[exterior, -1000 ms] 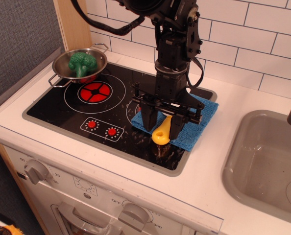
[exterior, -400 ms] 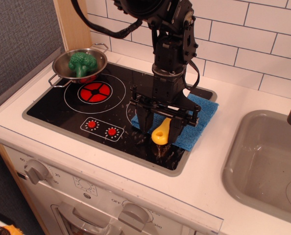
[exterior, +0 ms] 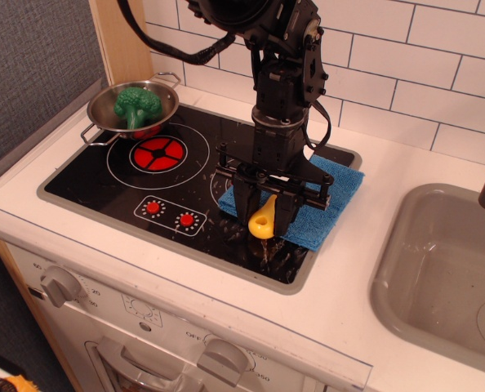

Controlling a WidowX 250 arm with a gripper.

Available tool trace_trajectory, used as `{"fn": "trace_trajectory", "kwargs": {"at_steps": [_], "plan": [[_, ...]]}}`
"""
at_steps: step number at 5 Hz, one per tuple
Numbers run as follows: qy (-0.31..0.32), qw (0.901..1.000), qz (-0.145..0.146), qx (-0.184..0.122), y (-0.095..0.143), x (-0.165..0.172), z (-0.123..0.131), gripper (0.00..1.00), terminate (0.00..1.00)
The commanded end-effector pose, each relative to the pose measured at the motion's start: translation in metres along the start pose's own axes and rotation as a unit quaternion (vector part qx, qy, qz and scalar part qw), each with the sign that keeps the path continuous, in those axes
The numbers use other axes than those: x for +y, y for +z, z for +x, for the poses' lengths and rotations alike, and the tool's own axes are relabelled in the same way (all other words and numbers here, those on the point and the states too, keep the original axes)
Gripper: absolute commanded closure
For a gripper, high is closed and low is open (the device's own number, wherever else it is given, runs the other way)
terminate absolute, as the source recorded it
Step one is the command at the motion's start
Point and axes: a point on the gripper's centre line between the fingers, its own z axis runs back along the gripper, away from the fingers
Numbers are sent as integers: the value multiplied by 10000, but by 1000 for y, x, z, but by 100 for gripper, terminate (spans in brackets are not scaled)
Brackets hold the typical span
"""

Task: Move the yellow knife to the right of the pan

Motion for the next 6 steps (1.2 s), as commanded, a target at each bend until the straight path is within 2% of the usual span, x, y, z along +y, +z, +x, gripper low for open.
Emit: {"fn": "trace_trajectory", "kwargs": {"at_steps": [1, 2, 4, 5, 6], "plan": [[-9, 9962, 122, -859, 63, 26, 17, 100, 0], [71, 9952, 228, -954, 78, 53, 22, 100, 0], [65, 9982, 225, -549, 53, 94, 28, 100, 0], [60, 9989, 264, -392, 44, 103, 24, 100, 0], [39, 9992, 309, -259, 41, 104, 22, 0, 0]]}}
